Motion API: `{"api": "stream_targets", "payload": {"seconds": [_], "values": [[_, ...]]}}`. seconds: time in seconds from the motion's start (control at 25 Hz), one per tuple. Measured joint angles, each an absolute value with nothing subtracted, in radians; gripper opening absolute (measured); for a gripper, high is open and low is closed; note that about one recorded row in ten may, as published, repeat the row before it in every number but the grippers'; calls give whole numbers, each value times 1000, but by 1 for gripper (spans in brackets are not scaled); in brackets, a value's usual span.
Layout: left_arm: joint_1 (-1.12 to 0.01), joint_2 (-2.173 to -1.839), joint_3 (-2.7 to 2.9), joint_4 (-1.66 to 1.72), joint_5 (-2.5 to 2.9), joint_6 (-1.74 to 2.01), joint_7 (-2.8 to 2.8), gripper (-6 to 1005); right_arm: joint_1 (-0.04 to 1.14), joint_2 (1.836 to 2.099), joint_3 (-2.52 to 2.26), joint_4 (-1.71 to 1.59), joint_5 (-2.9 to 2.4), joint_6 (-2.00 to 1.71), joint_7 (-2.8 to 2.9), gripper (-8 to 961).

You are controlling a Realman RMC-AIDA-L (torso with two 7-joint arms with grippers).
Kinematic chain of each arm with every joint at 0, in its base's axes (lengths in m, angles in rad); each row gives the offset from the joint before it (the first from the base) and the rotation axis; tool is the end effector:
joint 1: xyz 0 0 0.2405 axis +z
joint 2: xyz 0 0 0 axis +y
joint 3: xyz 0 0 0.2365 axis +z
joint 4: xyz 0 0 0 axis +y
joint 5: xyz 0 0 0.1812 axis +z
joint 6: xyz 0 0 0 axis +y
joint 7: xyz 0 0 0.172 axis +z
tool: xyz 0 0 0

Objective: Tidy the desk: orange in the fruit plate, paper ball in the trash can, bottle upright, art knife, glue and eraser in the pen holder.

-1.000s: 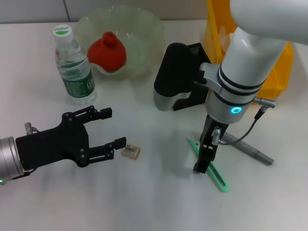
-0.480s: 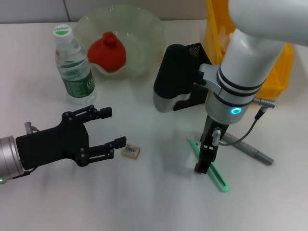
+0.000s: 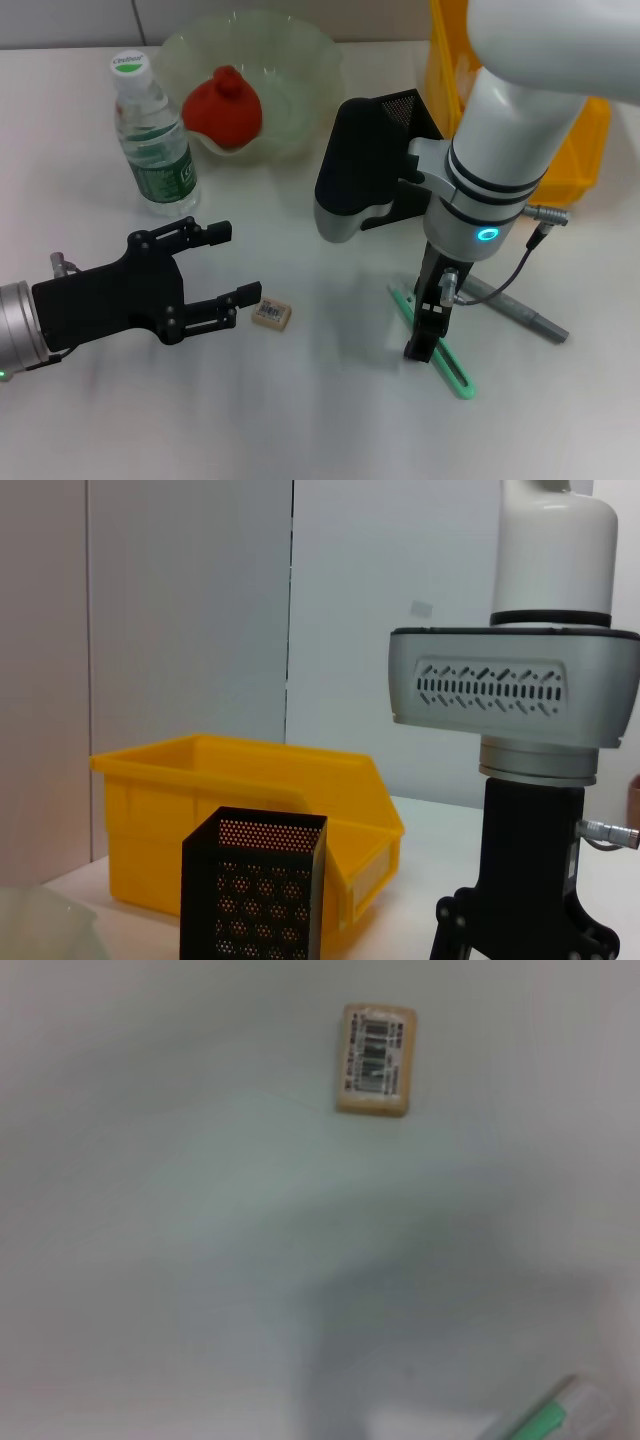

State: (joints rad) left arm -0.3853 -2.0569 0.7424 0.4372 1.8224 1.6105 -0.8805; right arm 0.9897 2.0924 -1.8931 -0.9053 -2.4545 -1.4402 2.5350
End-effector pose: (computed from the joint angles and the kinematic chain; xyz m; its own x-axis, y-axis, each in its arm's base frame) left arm -0.2455 0.2575 -0.0289 0.8021 0.1090 0.5871 0.3104 -0.9161 -0.2539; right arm 0.1531 0.3067 -0.1022 0.7298 -0.2549 0.6344 -0.1969 -0.9670 -0.1620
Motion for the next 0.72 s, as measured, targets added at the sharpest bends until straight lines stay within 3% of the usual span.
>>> {"api": "stream_targets", "payload": {"seconds": [0.72], "values": [[-391,-2056,735,435,1822,1611,-880,784,989,2092,-1907,-907,-2454,-1431,2535,735]]}}
